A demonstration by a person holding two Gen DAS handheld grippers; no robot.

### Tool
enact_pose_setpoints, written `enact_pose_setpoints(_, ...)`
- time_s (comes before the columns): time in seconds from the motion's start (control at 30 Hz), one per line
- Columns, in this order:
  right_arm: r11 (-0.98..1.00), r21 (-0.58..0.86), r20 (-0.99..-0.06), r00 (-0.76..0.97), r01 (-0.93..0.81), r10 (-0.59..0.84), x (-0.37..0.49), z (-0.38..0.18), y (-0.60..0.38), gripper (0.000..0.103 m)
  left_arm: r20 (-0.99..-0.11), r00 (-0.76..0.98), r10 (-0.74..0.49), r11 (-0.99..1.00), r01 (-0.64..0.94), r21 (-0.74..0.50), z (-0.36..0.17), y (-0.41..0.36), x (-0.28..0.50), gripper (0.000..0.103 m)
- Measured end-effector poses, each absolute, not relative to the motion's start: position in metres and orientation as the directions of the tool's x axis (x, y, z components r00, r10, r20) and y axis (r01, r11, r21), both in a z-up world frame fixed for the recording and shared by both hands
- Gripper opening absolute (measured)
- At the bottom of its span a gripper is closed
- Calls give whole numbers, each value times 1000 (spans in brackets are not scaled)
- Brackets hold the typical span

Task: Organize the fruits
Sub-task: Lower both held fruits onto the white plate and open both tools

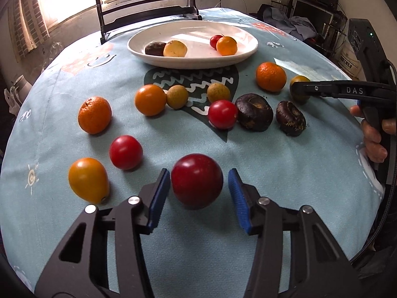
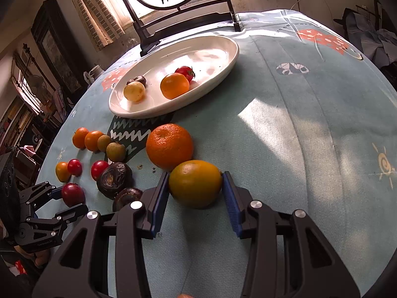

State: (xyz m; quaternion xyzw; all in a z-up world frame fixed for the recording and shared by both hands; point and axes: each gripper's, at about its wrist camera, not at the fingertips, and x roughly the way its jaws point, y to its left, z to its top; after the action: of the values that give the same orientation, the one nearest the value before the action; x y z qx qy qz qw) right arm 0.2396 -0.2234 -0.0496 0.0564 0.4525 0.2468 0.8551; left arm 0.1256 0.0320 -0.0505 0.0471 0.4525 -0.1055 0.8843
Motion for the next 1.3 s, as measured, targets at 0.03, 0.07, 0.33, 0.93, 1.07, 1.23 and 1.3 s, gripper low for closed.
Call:
enact_pose_setpoints(0.03, 872, 320, -746, 469, -371, 473, 240, -50, -223, 44, -809, 571, -142, 973, 230, -9, -50, 31, 125, 43)
enact_pose_setpoints(0.07, 872, 320, -745, 470, -372, 474, 239, -49, -223, 44, -808, 574, -134, 974, 225, -2, -50, 31, 125, 38)
enact_pose_setpoints(0.33, 865, 336, -723, 487, -372, 490, 237, -45, -229, 44, -801, 573, -175, 973, 226, -51, -44, 37, 127, 38)
enact_pose_setpoints(0.93, 881, 257, -623, 629, -398, 465, 338, 3, -183, 44, -765, 626, -151, 979, 201, -29, 16, 5, 273, 39)
enact_pose_setpoints(1.07, 896, 231, -658, 617, -380, 431, 356, -13, -184, 44, -797, 591, -120, 977, 213, 12, 4, -11, 312, 39)
enact_pose_setpoints(1.23, 885, 240, -670, 592, -399, 449, 359, -21, -181, 44, -810, 579, -91, 977, 211, 41, -10, -17, 331, 39)
enact_pose_setpoints(1.3, 884, 229, -674, 590, -407, 446, 358, -21, -178, 45, -804, 591, -64, 973, 215, 81, -11, -21, 333, 46)
